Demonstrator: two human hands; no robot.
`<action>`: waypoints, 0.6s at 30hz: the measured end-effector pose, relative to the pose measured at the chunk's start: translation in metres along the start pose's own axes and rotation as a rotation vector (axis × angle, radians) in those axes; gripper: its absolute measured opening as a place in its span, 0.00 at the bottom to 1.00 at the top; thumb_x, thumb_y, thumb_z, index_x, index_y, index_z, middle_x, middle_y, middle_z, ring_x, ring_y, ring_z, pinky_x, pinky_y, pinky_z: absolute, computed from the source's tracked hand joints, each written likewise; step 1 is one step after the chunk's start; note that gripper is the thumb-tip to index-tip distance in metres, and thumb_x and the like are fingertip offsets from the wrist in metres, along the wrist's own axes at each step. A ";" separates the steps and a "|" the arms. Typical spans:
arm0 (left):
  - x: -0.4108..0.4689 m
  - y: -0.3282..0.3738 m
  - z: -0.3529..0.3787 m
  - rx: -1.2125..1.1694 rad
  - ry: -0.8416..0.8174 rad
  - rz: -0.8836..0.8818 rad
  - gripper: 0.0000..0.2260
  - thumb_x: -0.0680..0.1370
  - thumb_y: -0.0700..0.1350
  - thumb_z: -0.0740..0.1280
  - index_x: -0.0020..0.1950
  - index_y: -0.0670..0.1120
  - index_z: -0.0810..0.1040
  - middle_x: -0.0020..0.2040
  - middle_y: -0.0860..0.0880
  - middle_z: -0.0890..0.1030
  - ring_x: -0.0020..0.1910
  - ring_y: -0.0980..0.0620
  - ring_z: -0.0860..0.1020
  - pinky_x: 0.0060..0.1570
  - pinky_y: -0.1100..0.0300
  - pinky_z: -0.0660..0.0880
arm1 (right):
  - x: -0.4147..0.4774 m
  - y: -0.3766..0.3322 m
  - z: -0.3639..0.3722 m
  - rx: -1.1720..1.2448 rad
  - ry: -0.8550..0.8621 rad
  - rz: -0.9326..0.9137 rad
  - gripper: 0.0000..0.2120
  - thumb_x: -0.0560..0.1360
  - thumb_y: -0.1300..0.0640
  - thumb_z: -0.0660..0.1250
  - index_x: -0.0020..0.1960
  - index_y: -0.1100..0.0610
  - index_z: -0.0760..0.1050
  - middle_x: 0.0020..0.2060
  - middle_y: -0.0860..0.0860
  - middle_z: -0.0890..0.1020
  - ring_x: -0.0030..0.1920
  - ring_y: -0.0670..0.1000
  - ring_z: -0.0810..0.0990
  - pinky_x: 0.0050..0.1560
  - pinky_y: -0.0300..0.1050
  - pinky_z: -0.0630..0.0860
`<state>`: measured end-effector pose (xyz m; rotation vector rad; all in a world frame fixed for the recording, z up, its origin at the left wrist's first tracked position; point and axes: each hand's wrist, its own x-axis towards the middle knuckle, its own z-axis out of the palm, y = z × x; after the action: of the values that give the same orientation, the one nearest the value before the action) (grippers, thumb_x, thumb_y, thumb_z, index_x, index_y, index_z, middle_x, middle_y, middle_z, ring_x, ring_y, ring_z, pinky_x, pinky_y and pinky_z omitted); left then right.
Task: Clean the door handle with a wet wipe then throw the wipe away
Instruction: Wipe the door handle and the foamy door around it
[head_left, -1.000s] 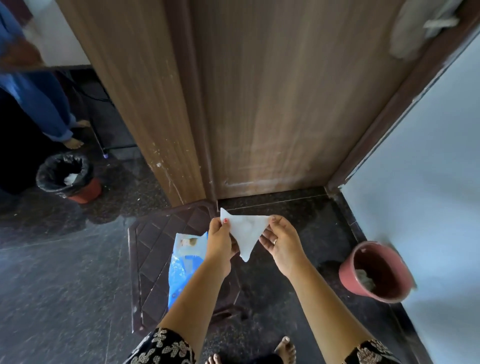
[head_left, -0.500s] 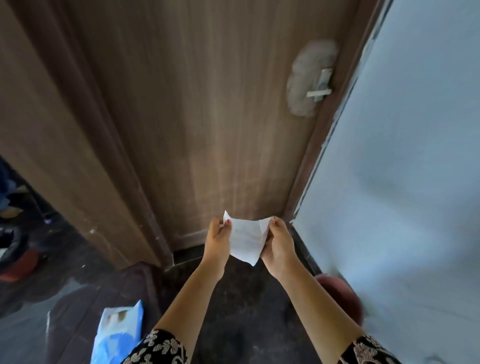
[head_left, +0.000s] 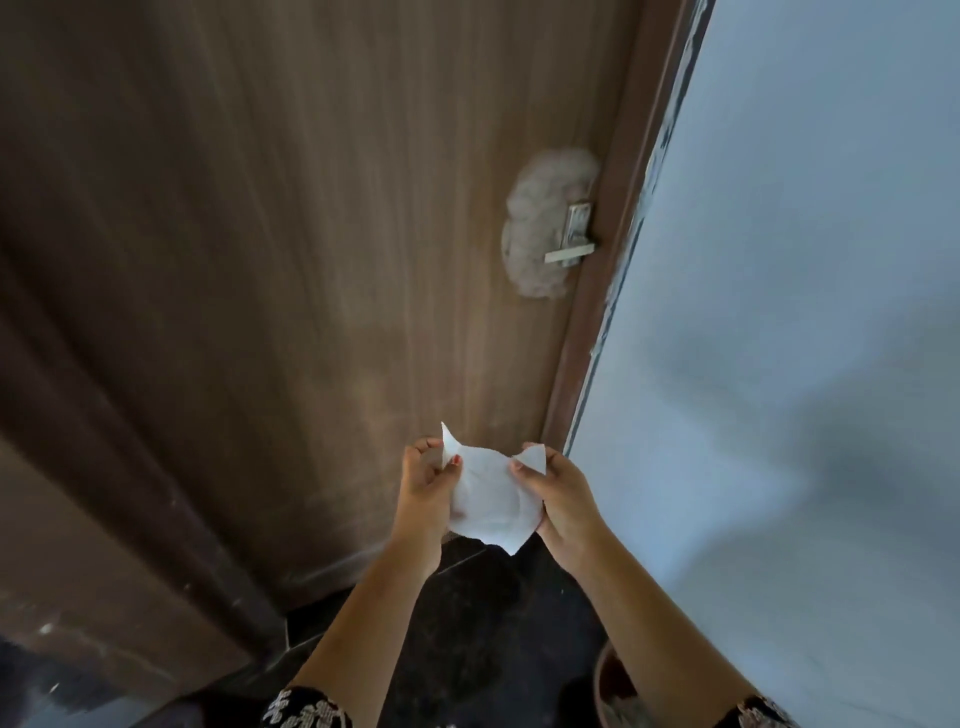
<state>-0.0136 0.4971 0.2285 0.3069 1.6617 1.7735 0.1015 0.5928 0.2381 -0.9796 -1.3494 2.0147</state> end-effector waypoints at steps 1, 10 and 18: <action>0.016 0.003 0.005 -0.005 -0.004 -0.018 0.08 0.82 0.41 0.64 0.56 0.54 0.70 0.57 0.45 0.78 0.55 0.44 0.79 0.49 0.47 0.79 | 0.014 -0.005 -0.001 -0.043 0.037 0.002 0.10 0.72 0.60 0.70 0.52 0.58 0.75 0.50 0.61 0.78 0.55 0.63 0.78 0.57 0.62 0.75; 0.134 0.058 0.036 -0.038 -0.343 -0.071 0.17 0.76 0.33 0.69 0.58 0.50 0.72 0.63 0.44 0.75 0.59 0.43 0.77 0.51 0.49 0.77 | 0.130 -0.055 0.001 -0.122 0.247 -0.096 0.16 0.74 0.55 0.69 0.60 0.54 0.71 0.56 0.57 0.77 0.56 0.60 0.77 0.55 0.62 0.77; 0.172 0.063 0.109 0.366 -0.382 0.274 0.21 0.74 0.31 0.69 0.61 0.52 0.78 0.64 0.53 0.75 0.63 0.52 0.73 0.63 0.59 0.74 | 0.184 -0.090 -0.018 -0.292 0.454 -0.196 0.16 0.73 0.51 0.69 0.57 0.50 0.70 0.52 0.47 0.76 0.54 0.53 0.76 0.61 0.53 0.75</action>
<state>-0.0958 0.6912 0.2588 1.0145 1.7073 1.4631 0.0072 0.7735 0.2657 -1.2832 -1.4333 1.3676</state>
